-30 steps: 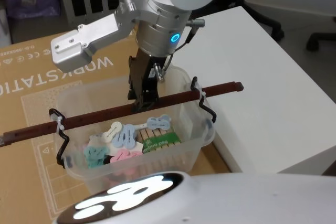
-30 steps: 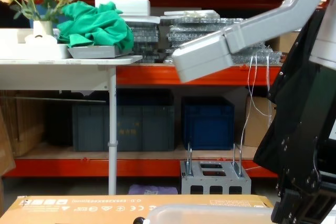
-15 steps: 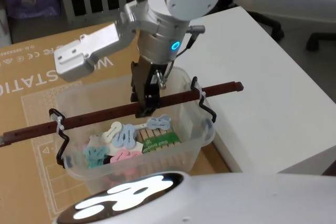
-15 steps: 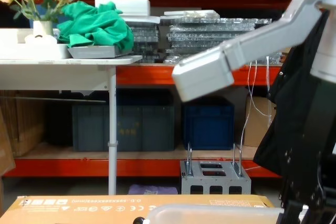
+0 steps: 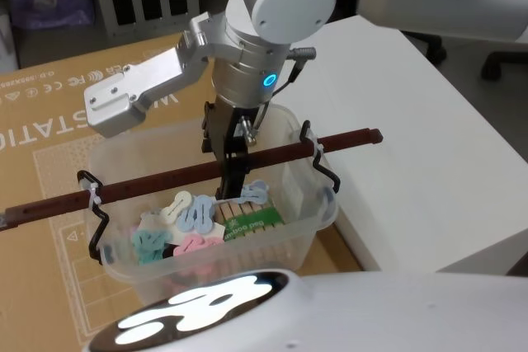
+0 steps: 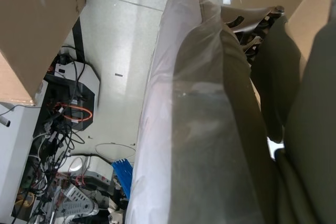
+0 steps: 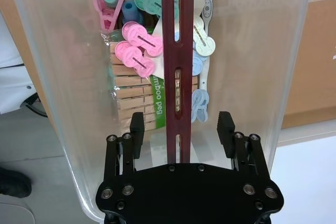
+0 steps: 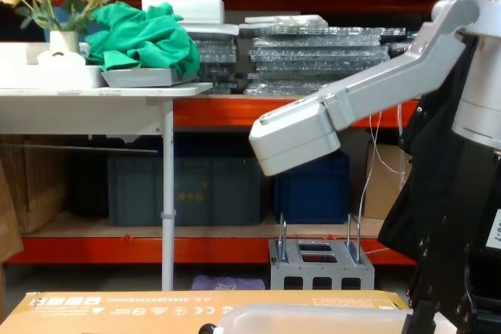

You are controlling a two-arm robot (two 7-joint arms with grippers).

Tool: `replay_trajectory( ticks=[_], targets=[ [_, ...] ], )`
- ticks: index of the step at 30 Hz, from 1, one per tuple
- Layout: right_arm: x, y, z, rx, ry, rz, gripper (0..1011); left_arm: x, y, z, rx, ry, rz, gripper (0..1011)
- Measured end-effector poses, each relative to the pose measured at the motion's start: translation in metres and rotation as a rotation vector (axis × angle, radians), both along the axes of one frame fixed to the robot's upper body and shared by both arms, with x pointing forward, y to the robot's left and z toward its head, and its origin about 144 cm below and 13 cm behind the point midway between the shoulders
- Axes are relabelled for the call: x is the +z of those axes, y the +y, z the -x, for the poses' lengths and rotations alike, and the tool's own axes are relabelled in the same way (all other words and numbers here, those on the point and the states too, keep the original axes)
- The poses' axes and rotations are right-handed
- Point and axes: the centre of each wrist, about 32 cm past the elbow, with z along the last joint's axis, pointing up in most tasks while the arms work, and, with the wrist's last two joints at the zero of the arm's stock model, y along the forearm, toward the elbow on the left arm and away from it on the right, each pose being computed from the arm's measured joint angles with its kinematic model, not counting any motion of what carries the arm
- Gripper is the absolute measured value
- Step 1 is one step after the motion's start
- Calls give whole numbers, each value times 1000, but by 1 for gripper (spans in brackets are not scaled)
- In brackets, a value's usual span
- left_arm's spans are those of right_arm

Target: Use one hand to grasp the basket and place it at the designated location.

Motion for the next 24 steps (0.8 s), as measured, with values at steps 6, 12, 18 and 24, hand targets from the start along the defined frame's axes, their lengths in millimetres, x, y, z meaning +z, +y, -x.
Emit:
replay_trajectory(
  ticks=[6,12,18,24],
  targets=[
    [-3,3,-2,1,-1,8,958,0,0,0,0,0,0,0],
    [-12,10,-2,11,2,31,1000,0,0,0,0,0,0,0],
    [-19,13,-2,16,4,49,1000,0,0,0,0,0,0,0],
    [-24,15,-5,8,3,63,1000,0,0,0,0,0,0,0]
  ],
)
